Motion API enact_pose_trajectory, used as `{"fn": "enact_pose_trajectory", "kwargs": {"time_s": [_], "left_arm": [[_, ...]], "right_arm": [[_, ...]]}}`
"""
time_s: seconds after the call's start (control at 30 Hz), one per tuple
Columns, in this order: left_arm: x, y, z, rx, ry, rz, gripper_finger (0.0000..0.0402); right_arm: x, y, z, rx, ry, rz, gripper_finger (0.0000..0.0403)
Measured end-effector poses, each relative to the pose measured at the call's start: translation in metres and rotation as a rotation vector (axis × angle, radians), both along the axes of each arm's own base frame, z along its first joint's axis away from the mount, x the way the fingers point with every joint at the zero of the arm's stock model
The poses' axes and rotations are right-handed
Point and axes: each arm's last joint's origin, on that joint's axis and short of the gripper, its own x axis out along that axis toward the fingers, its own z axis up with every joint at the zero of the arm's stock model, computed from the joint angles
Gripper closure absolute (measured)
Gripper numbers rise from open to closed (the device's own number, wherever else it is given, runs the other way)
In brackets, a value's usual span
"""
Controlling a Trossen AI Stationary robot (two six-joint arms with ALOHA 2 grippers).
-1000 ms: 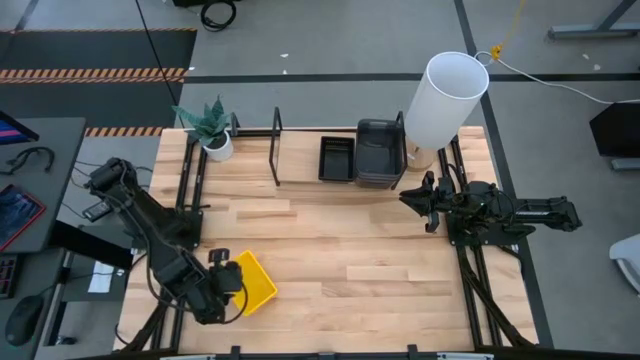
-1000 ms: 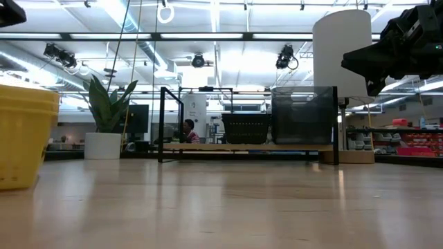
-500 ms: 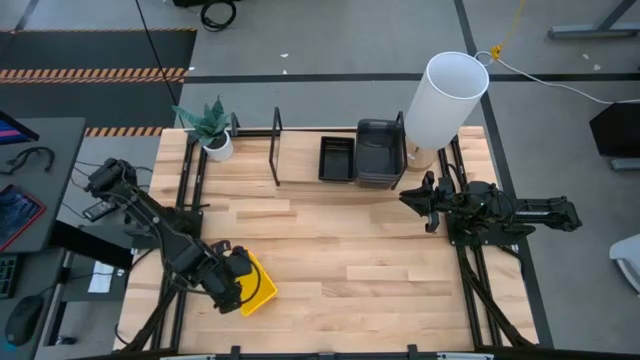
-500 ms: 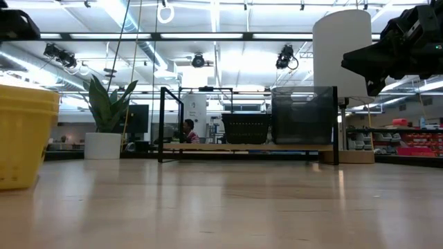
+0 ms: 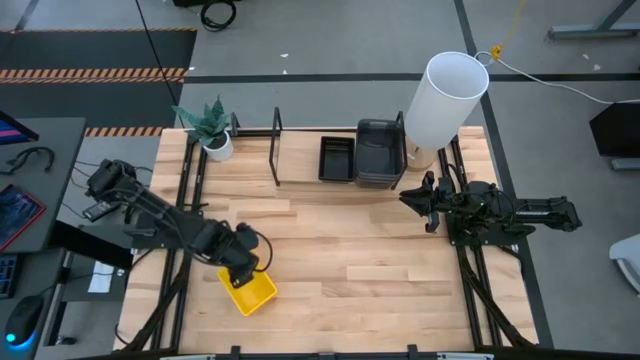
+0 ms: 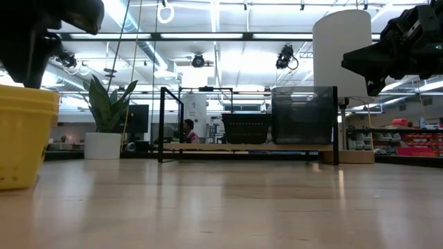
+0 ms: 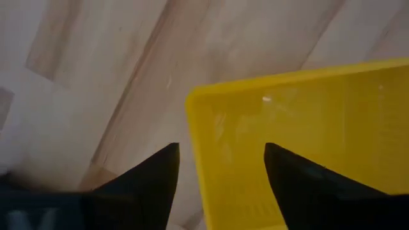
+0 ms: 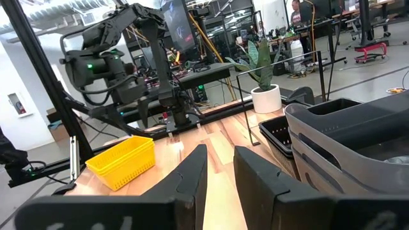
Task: Stack baskets on shelf by color
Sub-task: Put the stacked yellow bins on the shelf
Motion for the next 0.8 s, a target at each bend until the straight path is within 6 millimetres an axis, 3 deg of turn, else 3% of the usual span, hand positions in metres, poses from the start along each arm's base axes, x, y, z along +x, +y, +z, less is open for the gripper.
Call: {"fn": "enact_pose_trajectory", "kwargs": {"time_s": [0.27,0.5,0.8], "left_arm": [[0.003,0.004,-0.001,0.024,-0.014,-0.019,0.0140],[-0.010,-0.007,-0.022,0.068,-0.018,-0.087,0.0159],[-0.013,-0.001,-0.015,0.056,-0.027,-0.082,0.0195]], "right_arm": [[0.000,0.000,0.000,0.000,0.000,0.000,0.0319],[0.000,0.000,0.000,0.000,0.000,0.000,0.0319],[0.000,0.000,0.000,0.000,0.000,0.000,0.0320]]}}
